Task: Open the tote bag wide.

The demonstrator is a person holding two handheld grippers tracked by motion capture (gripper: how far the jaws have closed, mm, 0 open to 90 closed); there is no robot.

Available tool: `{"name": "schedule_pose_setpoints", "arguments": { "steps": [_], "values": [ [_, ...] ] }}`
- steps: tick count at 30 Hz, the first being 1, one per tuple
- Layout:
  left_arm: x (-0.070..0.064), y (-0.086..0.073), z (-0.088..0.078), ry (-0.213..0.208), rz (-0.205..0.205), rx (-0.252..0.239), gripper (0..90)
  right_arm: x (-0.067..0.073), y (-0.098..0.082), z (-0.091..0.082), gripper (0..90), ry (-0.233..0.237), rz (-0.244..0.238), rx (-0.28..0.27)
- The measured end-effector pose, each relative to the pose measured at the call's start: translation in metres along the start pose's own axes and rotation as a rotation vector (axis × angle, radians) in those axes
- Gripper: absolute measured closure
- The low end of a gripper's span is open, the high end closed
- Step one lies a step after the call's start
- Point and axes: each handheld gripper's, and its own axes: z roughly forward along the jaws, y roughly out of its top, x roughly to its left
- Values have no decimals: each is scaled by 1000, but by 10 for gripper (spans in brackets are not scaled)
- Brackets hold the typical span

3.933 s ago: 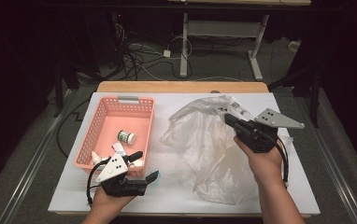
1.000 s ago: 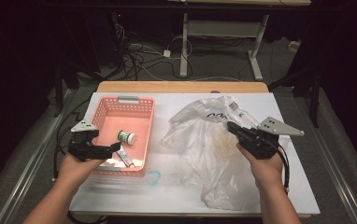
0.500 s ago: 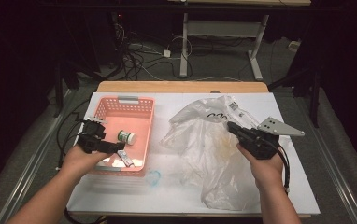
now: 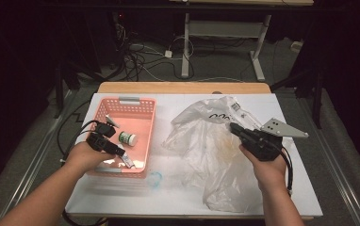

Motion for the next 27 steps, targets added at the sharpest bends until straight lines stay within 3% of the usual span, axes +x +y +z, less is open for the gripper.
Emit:
{"name": "schedule_pose_setpoints", "arguments": {
  "steps": [2, 4, 6, 10, 15, 18, 21, 27],
  "values": [
    [2, 2, 3, 1, 2, 52, 786, 0, 0, 0, 900, 1, 1, 0],
    [1, 6, 7, 1, 11, 99, 882, 0, 0, 0, 900, 2, 1, 1],
    [0, 8, 11, 4, 22, 136, 884, 1, 0, -1, 900, 2, 5, 1],
    [2, 11, 11, 22, 15, 150, 885, 1, 1, -1, 900, -2, 8, -2],
    [1, 12, 14, -2, 33, 169, 885, 0, 1, -1, 900, -3, 8, -1],
    [0, 15, 16, 23, 43, 187, 885, 0, 0, -1, 900, -2, 8, 0],
    [1, 21, 18, 56, 39, 171, 884, 0, 0, 0, 900, 2, -1, 1],
    [-1, 36, 24, 64, 43, 113, 884, 1, -1, 0, 900, 5, 2, 3]
  ]
}}
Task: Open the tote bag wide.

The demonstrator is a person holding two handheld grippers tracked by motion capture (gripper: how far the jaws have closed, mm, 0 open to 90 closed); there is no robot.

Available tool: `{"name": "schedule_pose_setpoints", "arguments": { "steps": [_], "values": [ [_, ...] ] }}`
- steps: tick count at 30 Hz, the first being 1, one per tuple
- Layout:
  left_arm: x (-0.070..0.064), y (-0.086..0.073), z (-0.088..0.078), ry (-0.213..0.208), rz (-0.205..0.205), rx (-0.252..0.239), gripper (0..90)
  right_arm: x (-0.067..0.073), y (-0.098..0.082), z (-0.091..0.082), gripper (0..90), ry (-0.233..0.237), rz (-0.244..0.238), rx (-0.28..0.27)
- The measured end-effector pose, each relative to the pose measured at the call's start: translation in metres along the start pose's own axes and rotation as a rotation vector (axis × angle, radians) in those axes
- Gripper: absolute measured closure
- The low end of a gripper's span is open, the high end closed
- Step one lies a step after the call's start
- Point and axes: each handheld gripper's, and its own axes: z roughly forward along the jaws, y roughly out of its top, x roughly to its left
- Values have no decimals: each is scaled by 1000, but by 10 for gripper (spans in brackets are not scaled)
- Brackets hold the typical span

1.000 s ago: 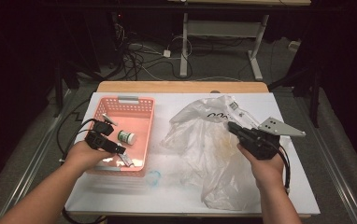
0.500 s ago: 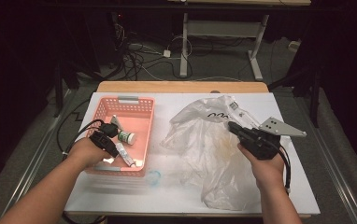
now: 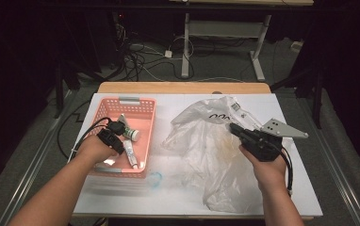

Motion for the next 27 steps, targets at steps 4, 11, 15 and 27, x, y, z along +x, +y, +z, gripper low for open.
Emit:
{"name": "schedule_pose_setpoints", "arguments": {
  "steps": [4, 11, 15, 27],
  "values": [
    [-8, 9, 2, -8, 23, -34, 884, -1, -1, 1, 900, -4, 3, 4],
    [-22, 10, -9, -26, 44, -111, 880, -1, -2, 1, 900, -3, 9, 5],
    [-28, 7, -16, -66, 49, -136, 724, 0, -1, 2, 900, 3, 5, 7],
    [-37, 18, 7, -47, 9, 3, 350, 0, -1, 1, 900, -3, 6, 2]
  ]
}}
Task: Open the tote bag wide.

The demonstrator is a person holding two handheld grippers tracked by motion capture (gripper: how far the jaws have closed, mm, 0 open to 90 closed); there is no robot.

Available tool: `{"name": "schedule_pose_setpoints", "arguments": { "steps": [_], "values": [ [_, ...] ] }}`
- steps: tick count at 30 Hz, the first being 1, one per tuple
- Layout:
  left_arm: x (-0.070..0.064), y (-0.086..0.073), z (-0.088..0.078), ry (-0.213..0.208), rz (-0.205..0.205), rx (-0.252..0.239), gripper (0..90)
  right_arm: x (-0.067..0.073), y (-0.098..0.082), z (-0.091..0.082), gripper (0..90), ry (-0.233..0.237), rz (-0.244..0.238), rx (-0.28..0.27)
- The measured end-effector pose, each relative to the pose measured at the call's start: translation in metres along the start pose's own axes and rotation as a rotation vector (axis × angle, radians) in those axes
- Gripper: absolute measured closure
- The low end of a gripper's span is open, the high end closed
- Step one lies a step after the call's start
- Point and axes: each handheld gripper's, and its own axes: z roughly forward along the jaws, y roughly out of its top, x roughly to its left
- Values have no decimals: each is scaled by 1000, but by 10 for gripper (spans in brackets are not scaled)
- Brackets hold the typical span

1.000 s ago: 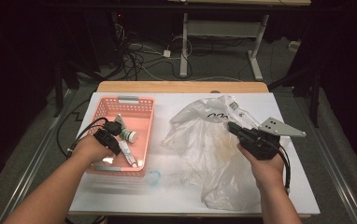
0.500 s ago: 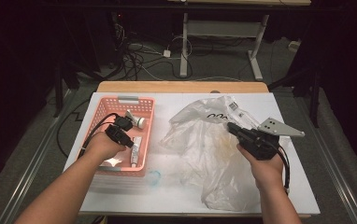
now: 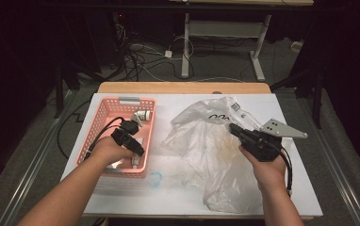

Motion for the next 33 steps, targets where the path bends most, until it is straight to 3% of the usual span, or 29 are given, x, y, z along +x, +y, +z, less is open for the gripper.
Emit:
{"name": "schedule_pose_setpoints", "arguments": {
  "steps": [1, 3, 7, 14, 25, 33],
  "values": [
    [-2, 0, 1, 21, 14, -5, 362, 0, 0, 0, 900, -1, -2, 2],
    [-5, 1, 0, 20, 30, 3, 428, -1, 0, -1, 900, 1, -2, 0],
    [-14, 1, 1, 59, 81, 16, 569, 0, 0, 0, 900, -1, -3, 1],
    [-5, -4, 0, 76, 69, -3, 660, 1, 1, -1, 900, 1, -5, -3],
    [4, -8, -4, 117, 76, -27, 664, 0, 1, -2, 900, -1, -5, -6],
    [7, -16, -8, 84, 71, -85, 664, -1, 1, -3, 900, -3, -5, -6]
  ]
}}
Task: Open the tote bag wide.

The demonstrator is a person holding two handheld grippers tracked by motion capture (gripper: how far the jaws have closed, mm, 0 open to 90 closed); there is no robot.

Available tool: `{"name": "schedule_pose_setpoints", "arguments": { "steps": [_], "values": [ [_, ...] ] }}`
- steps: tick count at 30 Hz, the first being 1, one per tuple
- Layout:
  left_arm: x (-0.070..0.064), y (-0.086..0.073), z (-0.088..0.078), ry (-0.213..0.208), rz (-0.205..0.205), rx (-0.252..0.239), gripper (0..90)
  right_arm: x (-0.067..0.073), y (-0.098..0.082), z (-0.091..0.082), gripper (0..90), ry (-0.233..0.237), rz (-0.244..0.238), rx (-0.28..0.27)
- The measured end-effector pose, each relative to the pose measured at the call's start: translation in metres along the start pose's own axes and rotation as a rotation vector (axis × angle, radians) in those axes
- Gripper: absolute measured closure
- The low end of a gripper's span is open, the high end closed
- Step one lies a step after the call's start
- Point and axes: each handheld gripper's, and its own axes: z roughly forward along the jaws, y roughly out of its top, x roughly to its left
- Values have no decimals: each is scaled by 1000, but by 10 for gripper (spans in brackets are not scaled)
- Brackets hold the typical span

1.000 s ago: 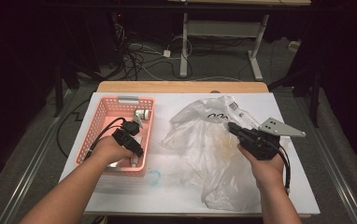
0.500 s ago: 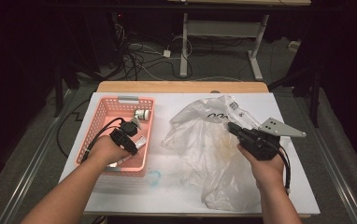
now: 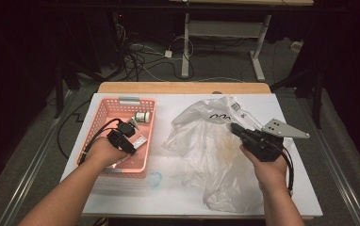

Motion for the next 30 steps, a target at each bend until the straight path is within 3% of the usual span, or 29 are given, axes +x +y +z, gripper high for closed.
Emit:
{"name": "schedule_pose_setpoints", "arguments": {
  "steps": [10, 12, 23, 30],
  "values": [
    [12, -17, -22, -57, -63, -124, 663, 1, 0, 0, 900, 3, 3, 1],
    [14, -20, -25, -64, -83, -131, 663, 1, 0, 1, 900, 3, 3, 1],
    [13, -33, -32, -78, -77, -219, 664, 1, -1, 1, 900, 1, -2, 8],
    [7, -40, -37, -69, -48, -262, 664, 1, -2, 1, 900, 1, 3, 11]
  ]
}}
